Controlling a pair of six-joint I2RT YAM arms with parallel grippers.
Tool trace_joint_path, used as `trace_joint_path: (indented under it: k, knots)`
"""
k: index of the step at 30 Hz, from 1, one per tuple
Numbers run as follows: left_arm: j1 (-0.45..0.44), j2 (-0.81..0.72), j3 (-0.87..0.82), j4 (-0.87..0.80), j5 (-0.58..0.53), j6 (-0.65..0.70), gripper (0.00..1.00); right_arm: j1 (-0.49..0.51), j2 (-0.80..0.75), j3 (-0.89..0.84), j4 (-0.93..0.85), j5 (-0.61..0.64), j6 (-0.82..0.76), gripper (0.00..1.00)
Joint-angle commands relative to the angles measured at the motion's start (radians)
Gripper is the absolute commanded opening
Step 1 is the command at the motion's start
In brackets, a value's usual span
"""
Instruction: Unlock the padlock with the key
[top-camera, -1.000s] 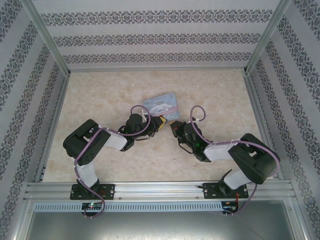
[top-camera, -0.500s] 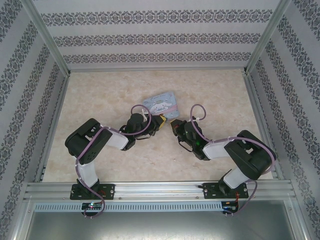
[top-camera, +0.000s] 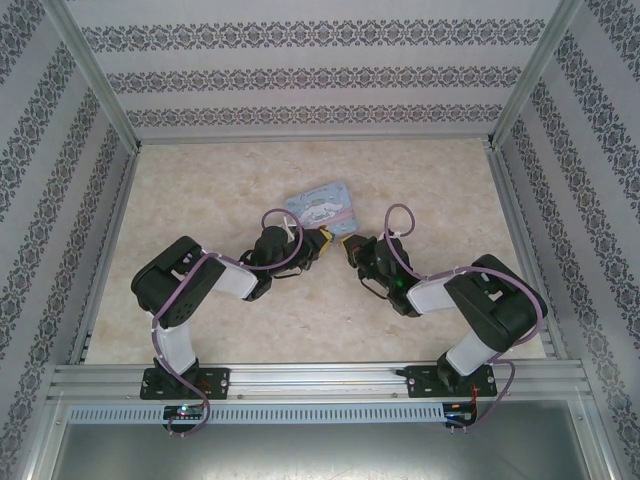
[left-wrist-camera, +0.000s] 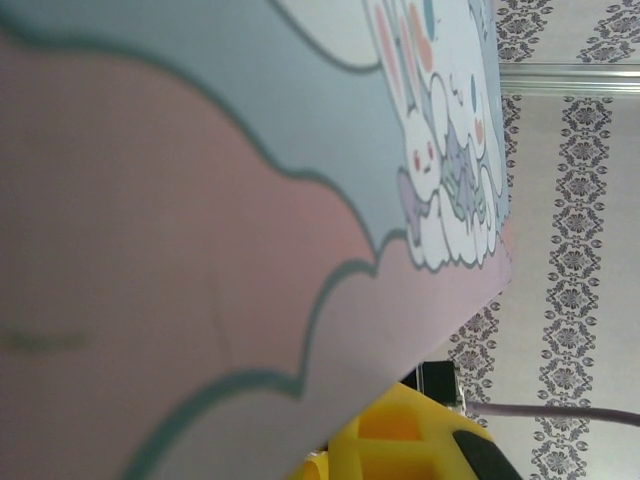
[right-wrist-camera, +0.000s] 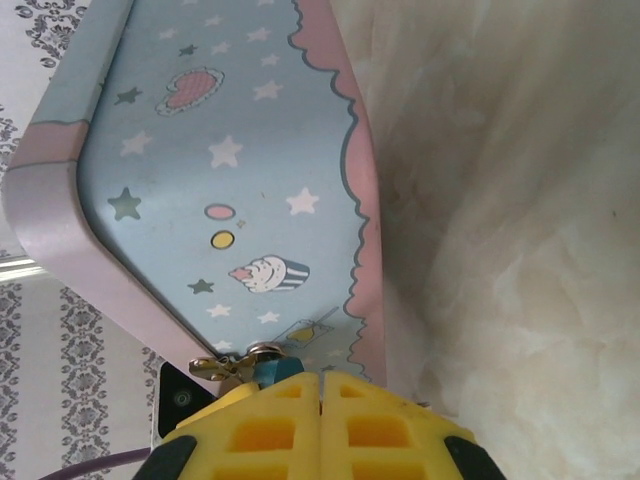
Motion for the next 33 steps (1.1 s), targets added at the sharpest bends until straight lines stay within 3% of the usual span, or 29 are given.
trace_joint_path:
  k: [1,10,22,33]
  knots:
    - [-0.069,-0.012,0.02,0.103,0.146,0.006,0.0,-0.017,-0.004,0.062,0.06,-0.09,-0.063,0.0]
    - [-0.069,-0.012,0.021,0.113,0.147,-0.001,0.0,-0.03,0.005,0.073,0.059,-0.143,-0.103,0.0]
    - [-0.07,0.02,0.023,0.222,0.112,-0.106,0.0,0.043,0.026,0.056,0.112,-0.099,-0.129,0.0]
    - [-0.073,0.031,0.032,0.263,0.114,-0.147,0.0,0.034,0.099,0.031,0.301,-0.081,-0.181,0.0]
